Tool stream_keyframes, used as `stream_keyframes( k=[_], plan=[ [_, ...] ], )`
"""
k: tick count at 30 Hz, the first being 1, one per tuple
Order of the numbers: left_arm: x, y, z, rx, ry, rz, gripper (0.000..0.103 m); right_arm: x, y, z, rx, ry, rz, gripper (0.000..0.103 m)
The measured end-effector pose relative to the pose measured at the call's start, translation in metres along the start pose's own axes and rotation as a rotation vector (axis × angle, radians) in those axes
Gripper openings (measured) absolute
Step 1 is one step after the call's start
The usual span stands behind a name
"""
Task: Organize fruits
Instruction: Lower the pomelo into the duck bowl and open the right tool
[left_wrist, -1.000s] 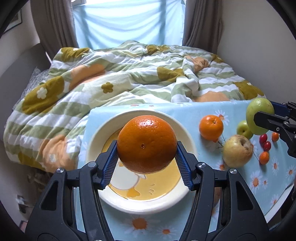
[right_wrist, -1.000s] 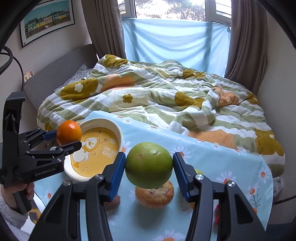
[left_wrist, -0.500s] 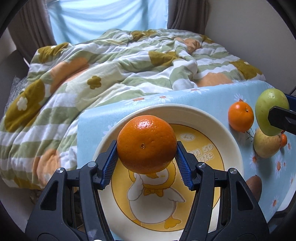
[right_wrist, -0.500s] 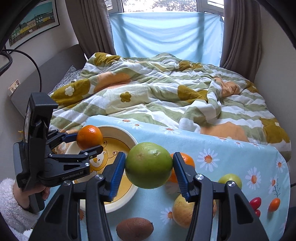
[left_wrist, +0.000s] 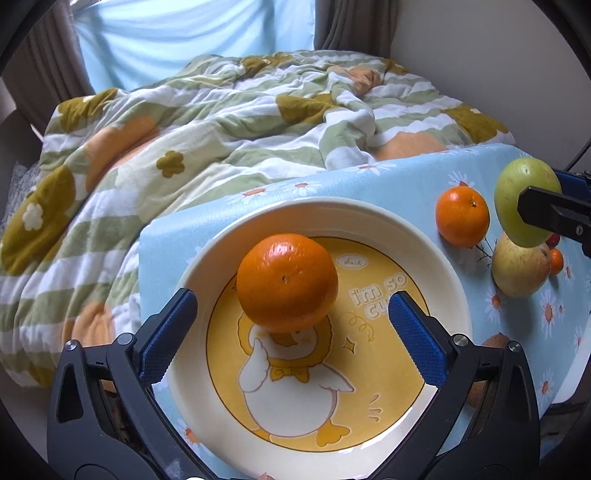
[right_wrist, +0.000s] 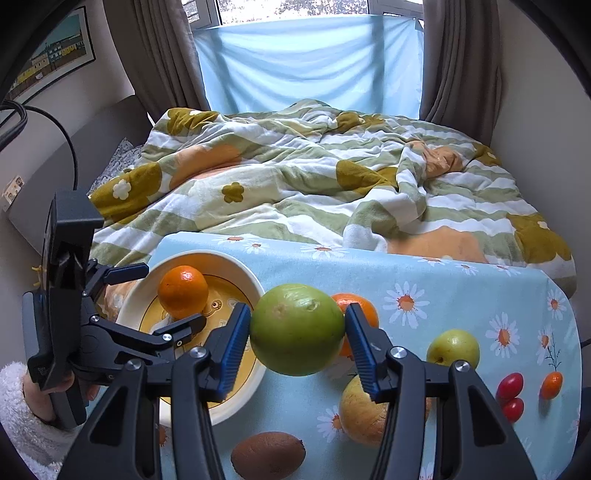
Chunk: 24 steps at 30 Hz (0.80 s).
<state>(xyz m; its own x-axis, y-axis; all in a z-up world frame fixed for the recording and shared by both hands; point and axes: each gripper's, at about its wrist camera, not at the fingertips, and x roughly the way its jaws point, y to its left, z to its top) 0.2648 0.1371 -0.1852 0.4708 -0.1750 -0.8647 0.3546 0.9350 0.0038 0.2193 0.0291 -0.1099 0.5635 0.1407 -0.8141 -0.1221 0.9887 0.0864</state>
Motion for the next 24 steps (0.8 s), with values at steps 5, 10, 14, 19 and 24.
stream_keyframes(
  k=[5, 10, 14, 19, 24],
  plan=[
    [-0.015, -0.001, -0.013, -0.019, 0.014, 0.017, 0.103, -0.001, 0.005, 0.003, -0.03, -0.002, 0.017, 0.049],
    [-0.029, -0.002, -0.027, -0.028, 0.023, 0.043, 0.103, 0.005, 0.016, 0.008, -0.073, 0.005, 0.053, 0.049],
    [-0.036, -0.001, -0.041, -0.037, 0.034, 0.049, 0.103, 0.014, 0.031, 0.01, -0.123, 0.019, 0.081, 0.049],
    [-0.042, 0.005, -0.057, -0.055, 0.044, 0.054, 0.103, 0.035, 0.047, 0.011, -0.168, 0.051, 0.11, 0.049],
    [-0.042, 0.01, -0.069, -0.079, 0.053, 0.061, 0.103, 0.062, 0.056, 0.005, -0.201, 0.097, 0.136, 0.049]
  ],
)
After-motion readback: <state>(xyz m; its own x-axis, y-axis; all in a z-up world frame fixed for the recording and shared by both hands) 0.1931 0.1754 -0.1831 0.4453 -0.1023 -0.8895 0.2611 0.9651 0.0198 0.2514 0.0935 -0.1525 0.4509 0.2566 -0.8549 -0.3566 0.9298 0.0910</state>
